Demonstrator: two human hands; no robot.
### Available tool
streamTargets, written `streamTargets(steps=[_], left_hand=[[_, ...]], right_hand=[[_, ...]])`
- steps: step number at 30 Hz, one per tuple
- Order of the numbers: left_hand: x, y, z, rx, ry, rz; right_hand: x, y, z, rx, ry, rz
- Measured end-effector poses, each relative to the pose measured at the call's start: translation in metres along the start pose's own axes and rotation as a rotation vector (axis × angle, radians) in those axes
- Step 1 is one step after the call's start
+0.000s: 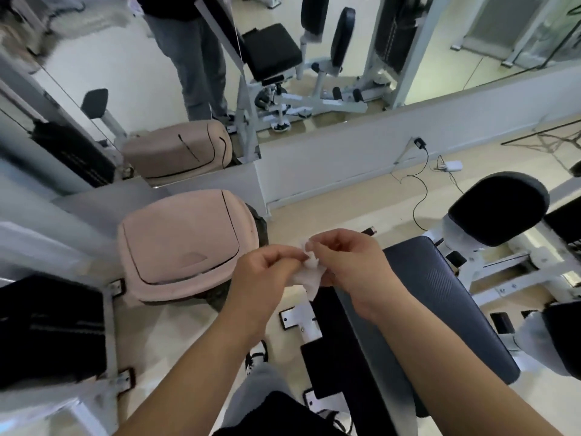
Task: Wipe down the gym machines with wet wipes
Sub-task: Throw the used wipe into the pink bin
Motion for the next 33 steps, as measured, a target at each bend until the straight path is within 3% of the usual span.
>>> streamTargets(steps=[3,11,16,21,24,33], left_hand=[[0.008,-0.013,-0.036,-0.102,0.004,-0.054],[0.096,-0.068,-0.163,0.001,0.119,-0.117],[0.169,-0.120,-0.252,0.084,0.129,-0.250],[0.211,-0.195,-0.316,0.323,0.089,-0.361],[0.239,-0.239,-0.351,0.535,0.125,-0.359],[0.287,-0.365,-0.357,1.106,-0.292,-0.289]], right_hand=[[0.017,0.008,0.025,-0.004,0.059,0.025],[0.120,0.063,0.174,-0.113,0.087,0.199],[0.187,0.118,0.274,-0.336,-0.116,0.287],[0.231,0.167,0.336,-0.635,-0.346,0.388],[0.263,0.201,0.350,-0.853,-0.385,0.358],[0.328,0.290,0.374,-0.727,-0.309,0.503]])
Point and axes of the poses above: each hand's wrist, its own x-axis towards the middle knuckle, its own z-axis out of the palm, y = z × x, the point moved 9 cm from there along x, towards the middle knuckle
